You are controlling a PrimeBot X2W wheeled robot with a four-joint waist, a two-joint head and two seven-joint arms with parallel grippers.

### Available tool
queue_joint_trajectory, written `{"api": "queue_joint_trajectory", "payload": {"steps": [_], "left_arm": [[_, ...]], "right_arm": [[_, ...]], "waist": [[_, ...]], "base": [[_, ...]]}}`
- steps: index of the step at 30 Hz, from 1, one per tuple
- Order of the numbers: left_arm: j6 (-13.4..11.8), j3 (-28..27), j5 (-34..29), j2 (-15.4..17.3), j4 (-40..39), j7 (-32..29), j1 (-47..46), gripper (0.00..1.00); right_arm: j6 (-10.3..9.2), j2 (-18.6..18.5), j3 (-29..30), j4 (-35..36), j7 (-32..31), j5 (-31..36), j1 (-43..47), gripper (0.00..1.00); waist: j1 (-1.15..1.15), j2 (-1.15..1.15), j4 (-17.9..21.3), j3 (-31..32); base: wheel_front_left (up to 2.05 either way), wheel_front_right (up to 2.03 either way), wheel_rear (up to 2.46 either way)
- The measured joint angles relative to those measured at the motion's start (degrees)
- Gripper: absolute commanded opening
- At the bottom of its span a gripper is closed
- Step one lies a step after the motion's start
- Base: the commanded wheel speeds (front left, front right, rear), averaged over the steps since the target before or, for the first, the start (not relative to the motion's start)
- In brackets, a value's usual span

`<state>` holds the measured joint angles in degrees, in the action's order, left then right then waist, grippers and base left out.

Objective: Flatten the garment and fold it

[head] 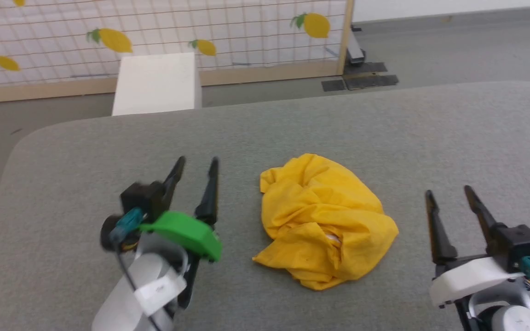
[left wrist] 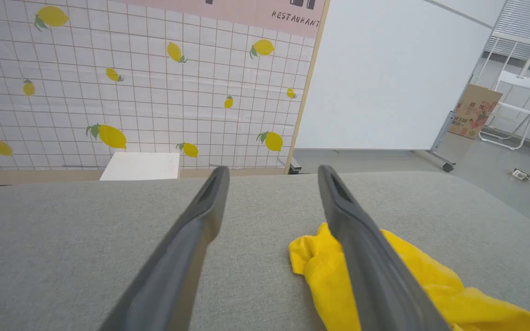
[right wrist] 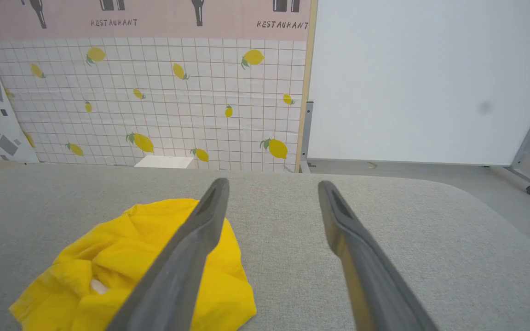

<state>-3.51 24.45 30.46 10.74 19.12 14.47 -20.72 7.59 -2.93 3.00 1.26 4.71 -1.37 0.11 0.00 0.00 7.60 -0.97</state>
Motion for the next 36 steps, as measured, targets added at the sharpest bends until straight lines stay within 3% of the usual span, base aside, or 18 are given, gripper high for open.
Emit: {"api": "queue_joint_trajectory", "payload": {"steps": [6,9,14,21,22,23,25,32,36], "left_arm": [[-1.4,-5.2,-3.9,0.5,-7.9,0.3,8.0,1.0],[-1.4,-6.9,-4.9,0.0,-9.7,0.3,11.3,1.0],[-0.6,-9.9,-7.4,-2.2,-10.9,0.3,14.0,1.0],[1.4,-12.1,-8.8,-4.4,-11.0,0.3,14.0,1.0],[1.5,-12.4,-9.1,-4.6,-10.9,0.3,14.0,1.0],[1.8,-12.6,-9.6,-4.9,-10.9,0.3,14.0,1.0],[2.1,-12.9,-10.2,-5.2,-10.7,0.3,14.0,1.0],[3.1,-14.6,-11.1,-6.1,-9.7,0.3,14.0,1.0],[3.8,-15.5,-11.5,-6.4,-9.4,0.3,14.5,1.0]], "right_arm": [[0.0,0.0,-7.3,1.3,-4.6,1.9,-0.1,1.0],[0.0,-0.3,-12.0,0.9,-10.3,2.2,-0.6,1.0],[0.0,-3.3,-17.8,-1.6,-27.2,0.3,-3.4,1.0],[0.0,-7.3,-22.6,-4.2,-36.9,-2.6,-8.3,1.0],[0.0,-7.7,-23.1,-4.6,-37.6,-3.1,-9.0,0.83],[0.0,-8.0,-23.7,-4.9,-38.1,-3.7,-9.6,0.39],[0.0,-8.8,-25.4,-5.1,-38.4,-4.5,-10.7,0.0],[0.0,-8.8,-25.5,-4.4,-34.3,-7.8,-12.4,0.0],[0.0,-7.3,-19.7,-1.8,-30.4,-8.2,-12.4,0.0]], "waist": [[0.0,0.0,-2.5,0.0],[0.0,0.0,-3.7,-0.4],[0.0,0.0,-6.1,-1.5],[0.0,0.0,-8.6,-3.4],[0.0,0.0,-8.9,-3.7],[0.0,0.0,-9.2,-3.9],[0.0,0.0,-9.7,-4.4],[0.0,0.0,-10.2,-4.6],[0.0,0.0,-9.3,-3.6]], "base": [[0.0,0.0,0.0],[0.0,0.0,0.0],[0.0,0.0,0.0],[0.0,0.0,0.0],[0.0,0.0,0.0],[0.0,0.0,0.0],[0.0,0.0,0.0],[0.0,0.0,0.0],[0.0,0.0,0.0]]}}
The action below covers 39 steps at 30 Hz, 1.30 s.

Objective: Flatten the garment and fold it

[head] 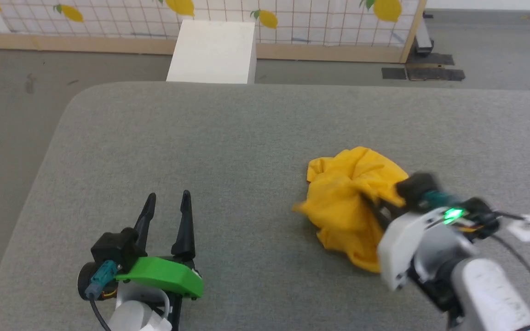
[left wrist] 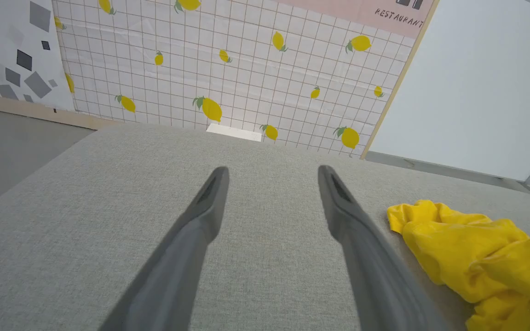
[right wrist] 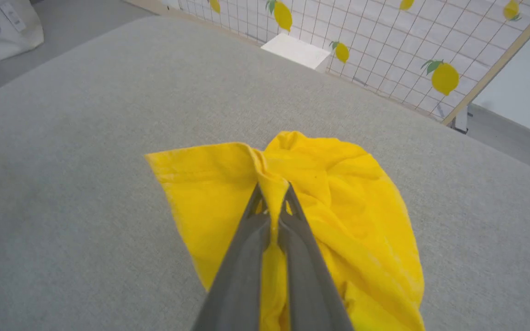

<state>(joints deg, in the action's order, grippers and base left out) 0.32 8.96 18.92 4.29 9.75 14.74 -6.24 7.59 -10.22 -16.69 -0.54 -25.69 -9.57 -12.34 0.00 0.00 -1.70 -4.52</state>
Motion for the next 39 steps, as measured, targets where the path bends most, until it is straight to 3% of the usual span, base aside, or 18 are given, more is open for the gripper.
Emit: {"api": "queue_joint_trajectory", "payload": {"steps": [6,12,15,19,20,21,27,30,34,39], "left_arm": [[0.7,-0.8,-0.3,-0.3,0.2,0.0,0.6,1.0],[1.5,-0.5,-0.5,-0.5,0.8,0.0,0.7,1.0],[1.7,-0.4,-0.6,-0.6,1.1,0.0,0.8,1.0],[1.9,-0.6,-0.8,-0.7,1.3,0.0,0.8,1.0],[1.9,-0.6,-0.9,-0.7,1.3,0.0,0.9,1.0],[2.0,-0.6,-0.9,-0.7,1.5,0.0,0.9,1.0],[2.7,-0.1,-1.8,-0.7,2.7,0.0,1.4,1.0],[2.7,0.6,-1.8,-0.8,3.0,0.0,1.5,1.0],[2.7,1.0,-1.8,-0.9,3.1,0.0,1.5,1.0],[3.0,1.6,-1.9,-1.0,2.9,0.0,1.4,1.0]], "right_arm": [[0.0,4.6,20.2,4.6,5.3,2.6,0.9,0.0],[-0.01,6.9,42.5,2.6,2.8,8.2,6.7,0.0],[-0.01,7.0,49.6,-0.8,0.5,7.9,9.3,0.0],[-0.01,7.2,54.5,-7.3,-1.5,5.9,12.4,0.0],[-0.01,7.2,54.9,-8.2,-1.5,5.9,12.9,0.89],[0.0,7.3,55.3,-8.9,-1.2,5.8,13.4,1.0],[-0.01,7.4,52.8,-8.3,8.0,5.7,13.6,1.0],[-0.02,7.2,47.3,-4.4,15.2,7.7,14.4,1.0],[-0.02,7.1,33.0,0.5,21.7,9.2,16.5,1.0],[0.0,5.1,14.7,2.2,18.6,9.0,18.2,1.0]], "waist": [[0.0,0.0,1.9,1.7],[0.0,0.0,3.8,2.7],[0.0,0.0,4.3,2.8],[0.0,0.0,4.9,2.7],[0.0,0.0,5.0,2.7],[0.0,0.0,5.2,2.7],[0.0,0.0,6.1,3.2],[0.0,0.0,6.4,3.4],[0.0,0.0,6.7,3.4],[0.0,0.0,6.4,2.9]], "base": [[0.0,0.0,0.0],[0.0,0.0,0.0],[0.0,0.0,0.0],[0.0,0.0,0.0],[0.0,0.0,0.0],[0.0,0.0,0.0],[0.0,0.0,0.0],[0.0,0.0,0.0],[0.0,0.0,0.0],[0.0,0.0,0.0]]}}
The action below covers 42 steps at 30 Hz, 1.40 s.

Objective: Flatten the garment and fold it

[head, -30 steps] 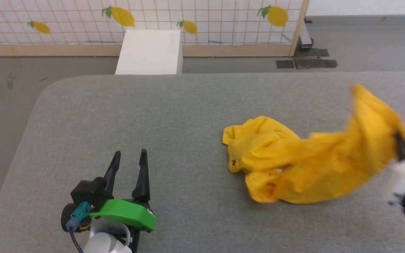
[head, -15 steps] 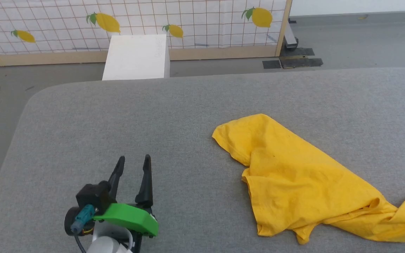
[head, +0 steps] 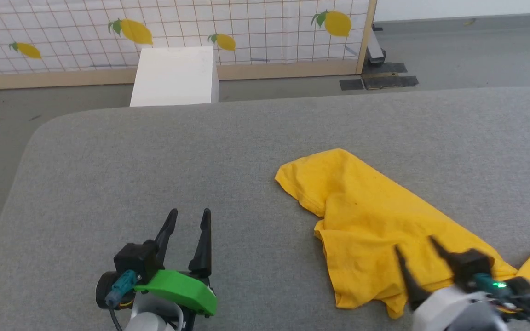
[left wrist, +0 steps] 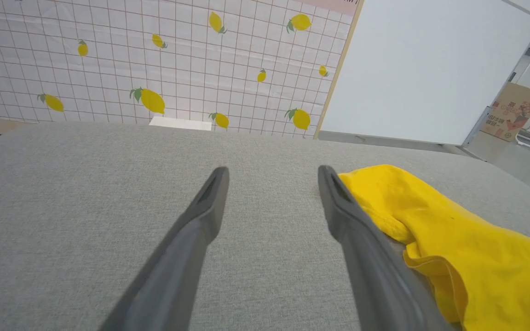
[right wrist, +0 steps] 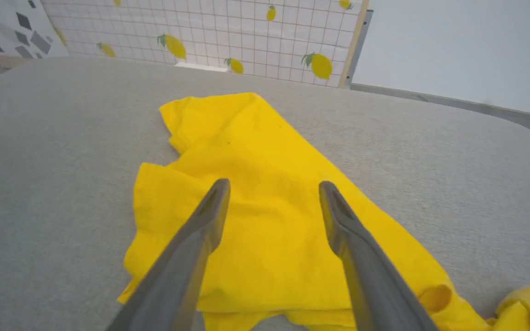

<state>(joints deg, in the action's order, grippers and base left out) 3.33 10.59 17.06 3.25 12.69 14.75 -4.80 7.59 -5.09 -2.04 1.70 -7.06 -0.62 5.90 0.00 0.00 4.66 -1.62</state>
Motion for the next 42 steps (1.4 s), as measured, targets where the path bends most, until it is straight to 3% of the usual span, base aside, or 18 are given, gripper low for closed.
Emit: {"api": "queue_joint_trajectory", "payload": {"steps": [5,6,11,12,13,15,24,26,31,35,42], "left_arm": [[0.1,0.6,0.0,-0.1,-0.1,0.0,-0.1,1.0],[0.1,0.9,0.0,-0.1,-0.1,0.0,-0.3,1.0],[0.0,1.3,0.2,-0.2,-0.5,0.0,-1.5,1.0],[-0.1,1.3,0.2,-0.2,-0.5,0.0,-1.7,1.0],[-0.1,1.3,0.2,-0.2,-0.6,0.0,-1.8,1.0],[-0.2,1.3,0.2,-0.2,-0.6,0.0,-2.0,1.0],[-0.9,0.9,0.6,-0.2,-0.5,0.0,-2.1,1.0],[-0.9,0.8,0.6,-0.2,-0.5,0.0,-2.1,1.0],[-0.9,1.1,0.6,-0.2,-0.5,0.0,-2.1,1.0],[-0.9,1.4,0.6,-0.3,-0.5,0.0,-2.3,1.0],[-0.5,1.6,0.2,-0.3,-0.3,0.0,-4.0,1.0]], "right_arm": [[0.01,-3.3,-11.3,-3.4,-7.5,-2.8,-1.0,1.0],[0.0,-4.3,-14.3,-5.8,-12.4,-3.5,-2.2,1.0],[0.0,-4.4,-17.6,-10.0,-21.2,-5.8,-5.9,1.0],[-0.01,-4.4,-17.7,-10.3,-22.2,-6.1,-6.2,0.9],[-0.01,-4.4,-17.7,-10.5,-23.3,-6.1,-6.7,0.36],[-0.02,-4.7,-18.1,-10.4,-25.0,-6.6,-7.7,0.0],[-0.02,-4.1,-12.6,-3.4,-21.0,-11.3,-10.3,0.0],[-0.02,-4.0,-8.1,-0.5,-19.8,-12.1,-11.7,0.0],[-0.02,-3.4,11.5,2.2,-19.0,-9.6,-13.9,0.0],[-0.02,-3.3,26.7,-3.3,-19.2,-4.8,-16.6,0.0],[-0.01,-4.7,40.4,-20.0,-19.4,-0.1,-23.1,0.03]], "waist": [[0.0,0.0,-1.4,-1.3],[0.0,0.0,-2.2,-2.0],[0.0,0.0,-5.1,-4.9],[0.0,0.0,-5.5,-5.2],[0.0,0.0,-5.9,-5.7],[0.0,0.0,-6.6,-6.4],[0.01,0.0,-6.9,-7.2],[0.01,0.0,-6.2,-6.8],[0.0,0.0,-4.6,-5.9],[0.0,0.0,-3.8,-6.1],[0.01,0.0,-3.9,-8.3]], "base": [[0.0,0.0,0.0],[0.0,0.0,0.0],[0.0,0.0,0.0],[0.0,0.0,0.0],[0.0,0.0,0.0],[0.0,0.0,0.0],[0.0,0.0,0.0],[0.0,0.0,0.0],[0.0,0.0,0.0],[0.0,0.0,0.0],[0.0,0.0,0.0]]}}
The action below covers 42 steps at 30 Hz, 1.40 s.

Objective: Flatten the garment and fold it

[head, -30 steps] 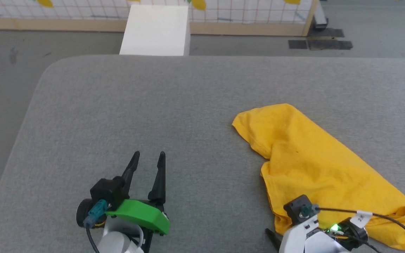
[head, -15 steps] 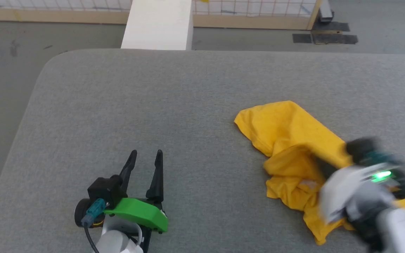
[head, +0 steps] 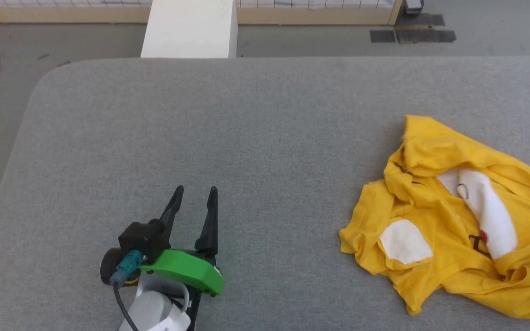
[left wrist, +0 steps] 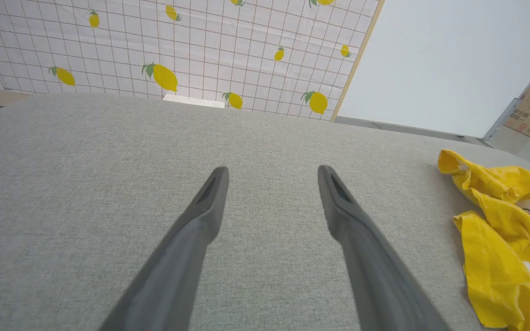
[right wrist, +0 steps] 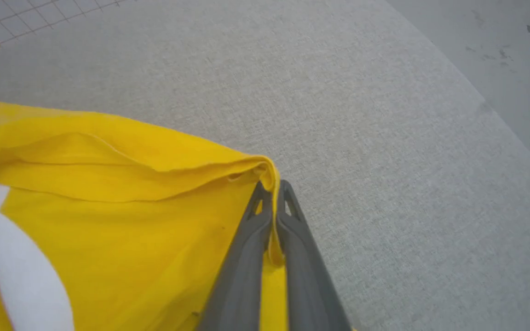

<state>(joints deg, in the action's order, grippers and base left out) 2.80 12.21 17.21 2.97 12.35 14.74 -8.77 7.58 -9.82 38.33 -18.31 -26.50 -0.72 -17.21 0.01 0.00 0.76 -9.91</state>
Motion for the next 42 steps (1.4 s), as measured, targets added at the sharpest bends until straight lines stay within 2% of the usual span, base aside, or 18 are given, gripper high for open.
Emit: {"api": "queue_joint_trajectory", "payload": {"steps": [1,2,6,9,12,16,20,23,26,30,34,35,36,37,38,42], "left_arm": [[0.1,0.0,-0.1,0.0,0.0,0.0,-0.2,1.0],[0.2,0.0,-0.2,0.0,0.0,0.0,-0.4,1.0],[0.2,-0.1,-0.2,0.0,0.3,0.0,-0.4,1.0],[0.2,-0.1,-0.2,0.0,0.7,0.0,-0.4,1.0],[0.2,-0.3,-0.2,0.0,1.0,0.0,-0.1,1.0],[0.2,-0.6,-0.1,0.0,1.1,0.0,1.0,1.0],[0.2,-0.5,0.0,0.0,1.0,0.0,1.7,1.0],[0.2,0.0,0.0,0.0,1.0,0.0,1.7,1.0],[0.2,0.5,0.3,0.0,1.0,0.0,1.7,1.0],[0.2,1.6,0.3,0.0,1.0,0.0,1.6,1.0],[0.1,2.3,0.4,0.0,0.9,0.0,1.3,1.0],[0.1,2.4,0.4,0.0,0.8,0.0,1.1,1.0],[0.1,2.6,0.4,0.0,0.7,0.0,1.0,1.0],[0.0,2.7,0.5,0.0,0.6,0.0,0.8,1.0],[-0.1,2.7,0.5,0.0,0.6,0.0,0.7,1.0],[-0.5,2.7,0.6,0.0,0.2,0.0,0.2,1.0]], "right_arm": [[0.0,-0.1,1.1,-1.4,0.4,0.8,-0.8,0.31],[-0.01,-0.3,1.9,-2.6,0.9,1.9,-1.4,1.0],[0.0,0.3,3.5,-3.8,6.0,3.6,-2.9,1.0],[-0.01,1.4,2.1,-0.7,12.5,4.1,-2.3,1.0],[0.0,2.4,-4.3,4.7,19.4,3.9,1.1,1.0],[0.0,5.0,-18.2,10.3,21.0,-1.2,8.2,1.0],[0.0,5.9,-31.5,13.8,17.2,-5.1,13.0,1.0],[0.0,6.4,-38.2,13.5,12.9,-7.0,13.4,1.0],[0.0,6.7,-41.5,11.1,6.8,-8.0,13.4,1.0],[0.0,6.8,-43.0,7.3,-1.3,-7.8,11.8,1.0],[0.0,6.8,-44.8,4.0,-6.6,-6.9,8.8,1.0],[0.0,6.8,-45.3,3.4,-7.6,-6.9,8.3,0.66],[-0.01,6.8,-45.9,2.7,-8.5,-6.8,7.8,0.45],[-0.01,6.8,-46.4,2.4,-8.8,-6.7,7.3,0.16],[-0.01,6.7,-46.8,2.2,-8.8,-6.9,6.7,0.0],[-0.01,6.7,-51.2,1.8,-6.6,-8.1,3.6,0.0]], "waist": [[0.0,0.0,-0.1,-0.3],[0.0,0.0,-0.2,-0.6],[0.0,0.0,-0.6,-0.9],[0.0,0.0,-0.7,-0.2],[0.0,0.0,-0.6,1.0],[0.0,0.0,-0.1,2.9],[0.0,0.0,0.7,4.7],[-0.01,0.0,0.8,5.3],[-0.01,0.0,0.1,5.4],[-0.01,0.0,-1.6,4.7],[-0.01,0.0,-3.5,3.6],[-0.01,0.0,-4.0,3.3],[-0.01,0.0,-4.4,2.9],[-0.01,0.0,-4.9,2.6],[-0.01,0.0,-5.2,2.3],[-0.01,0.0,-6.6,1.2]], "base": [[0.0,0.0,0.0],[0.0,0.0,0.0],[0.0,0.0,0.0],[0.0,0.0,0.0],[0.0,0.0,0.0],[0.0,0.0,0.0],[0.0,0.0,0.0],[0.0,0.0,0.0],[0.0,0.0,0.0],[0.0,0.0,0.0],[0.0,0.0,0.0],[0.0,0.0,0.0],[0.0,0.0,0.0],[0.0,0.0,0.0],[0.0,0.0,0.0],[0.0,0.0,0.0]]}}
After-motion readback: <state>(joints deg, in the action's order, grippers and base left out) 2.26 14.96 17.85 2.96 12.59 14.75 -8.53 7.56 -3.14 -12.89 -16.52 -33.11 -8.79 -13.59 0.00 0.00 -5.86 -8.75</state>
